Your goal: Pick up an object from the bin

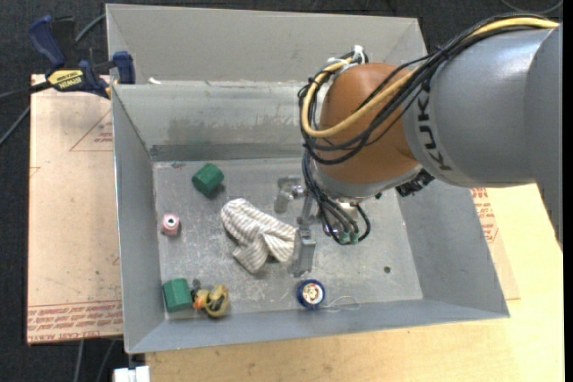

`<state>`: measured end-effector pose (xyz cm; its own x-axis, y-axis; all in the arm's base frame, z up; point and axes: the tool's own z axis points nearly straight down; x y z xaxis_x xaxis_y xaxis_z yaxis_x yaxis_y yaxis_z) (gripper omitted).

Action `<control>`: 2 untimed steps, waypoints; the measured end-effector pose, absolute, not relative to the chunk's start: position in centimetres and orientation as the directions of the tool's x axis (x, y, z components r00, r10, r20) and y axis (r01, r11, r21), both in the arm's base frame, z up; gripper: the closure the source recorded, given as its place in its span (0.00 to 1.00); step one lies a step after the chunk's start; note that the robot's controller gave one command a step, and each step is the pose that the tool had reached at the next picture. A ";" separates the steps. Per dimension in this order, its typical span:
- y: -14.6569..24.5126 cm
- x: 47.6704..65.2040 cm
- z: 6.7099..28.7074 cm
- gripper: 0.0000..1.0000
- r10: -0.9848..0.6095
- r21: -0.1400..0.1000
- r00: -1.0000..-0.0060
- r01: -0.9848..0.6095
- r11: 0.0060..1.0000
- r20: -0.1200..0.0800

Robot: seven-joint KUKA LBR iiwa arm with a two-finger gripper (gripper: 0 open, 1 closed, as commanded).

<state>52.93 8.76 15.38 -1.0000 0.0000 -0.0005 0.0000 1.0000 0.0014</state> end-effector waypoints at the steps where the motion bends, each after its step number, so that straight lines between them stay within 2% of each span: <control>1: 8.3 52.1 8.7 0.00 -0.104 0.002 -0.995 -0.104 0.995 0.001; 2: 8.7 53.1 7.2 1.00 -0.191 0.003 -0.982 -0.191 0.982 -0.008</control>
Offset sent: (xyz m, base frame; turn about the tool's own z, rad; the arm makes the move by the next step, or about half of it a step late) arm -0.0002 -0.0010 -0.0838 -0.1942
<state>53.12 8.74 7.16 -0.9816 -0.1905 -0.0083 -0.1906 0.9817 0.0028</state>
